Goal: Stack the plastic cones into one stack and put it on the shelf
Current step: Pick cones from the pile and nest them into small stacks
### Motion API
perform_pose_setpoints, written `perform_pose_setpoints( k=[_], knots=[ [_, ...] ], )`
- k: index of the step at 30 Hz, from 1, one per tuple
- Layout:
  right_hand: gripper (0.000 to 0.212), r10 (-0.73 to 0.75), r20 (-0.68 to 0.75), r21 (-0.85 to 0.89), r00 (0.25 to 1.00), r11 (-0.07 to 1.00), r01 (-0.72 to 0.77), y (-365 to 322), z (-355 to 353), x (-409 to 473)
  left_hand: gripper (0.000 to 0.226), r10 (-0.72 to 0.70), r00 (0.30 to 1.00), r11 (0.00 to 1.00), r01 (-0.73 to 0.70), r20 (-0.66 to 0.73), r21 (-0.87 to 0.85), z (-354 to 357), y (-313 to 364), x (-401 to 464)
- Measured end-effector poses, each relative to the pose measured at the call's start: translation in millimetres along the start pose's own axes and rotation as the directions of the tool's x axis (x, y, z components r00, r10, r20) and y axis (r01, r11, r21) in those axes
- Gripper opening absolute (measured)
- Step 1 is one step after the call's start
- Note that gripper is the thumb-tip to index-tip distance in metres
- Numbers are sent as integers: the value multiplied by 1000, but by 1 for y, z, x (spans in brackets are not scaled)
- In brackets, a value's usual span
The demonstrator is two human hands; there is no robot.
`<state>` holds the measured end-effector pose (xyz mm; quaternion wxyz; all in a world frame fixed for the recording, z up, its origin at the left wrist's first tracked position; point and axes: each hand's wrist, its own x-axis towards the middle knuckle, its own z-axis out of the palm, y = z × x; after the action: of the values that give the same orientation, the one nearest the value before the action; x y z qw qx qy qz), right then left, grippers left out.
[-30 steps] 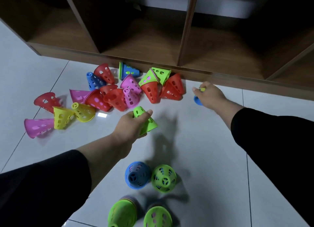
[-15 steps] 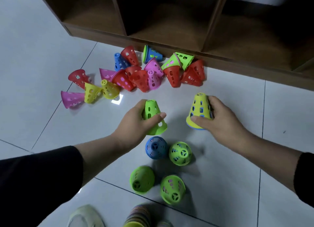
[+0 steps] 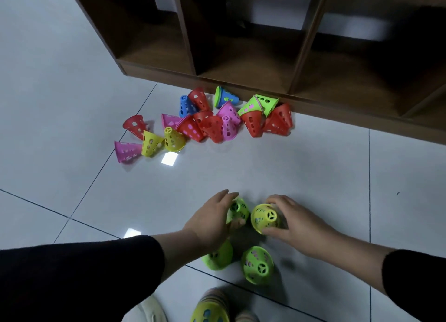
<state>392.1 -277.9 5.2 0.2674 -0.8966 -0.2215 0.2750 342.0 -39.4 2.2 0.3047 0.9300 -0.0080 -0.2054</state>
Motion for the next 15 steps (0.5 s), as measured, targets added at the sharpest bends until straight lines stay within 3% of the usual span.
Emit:
perform_pose_setpoints(
  k=[3,6,10,15],
  knots=[
    [58,-72,12,-90,997,993,73,-20,-19,12,70,-25,999,999,25,21,27,-28,0,12],
    [49,-124,-52,-150,991,982,115,-46,-44,43,64,-103,990,995,102,-100,-13,-64,-8,36],
    [46,-71,-104,-212,992,976,48,-67,-64,110,53,-198,939,977,165,-281,-135,-96,-29,83],
    [55,-9,-129,-250,992,968,-24,-61,-62,185,58,-282,921,957,249,-268,-151,-107,-48,139]
  ],
)
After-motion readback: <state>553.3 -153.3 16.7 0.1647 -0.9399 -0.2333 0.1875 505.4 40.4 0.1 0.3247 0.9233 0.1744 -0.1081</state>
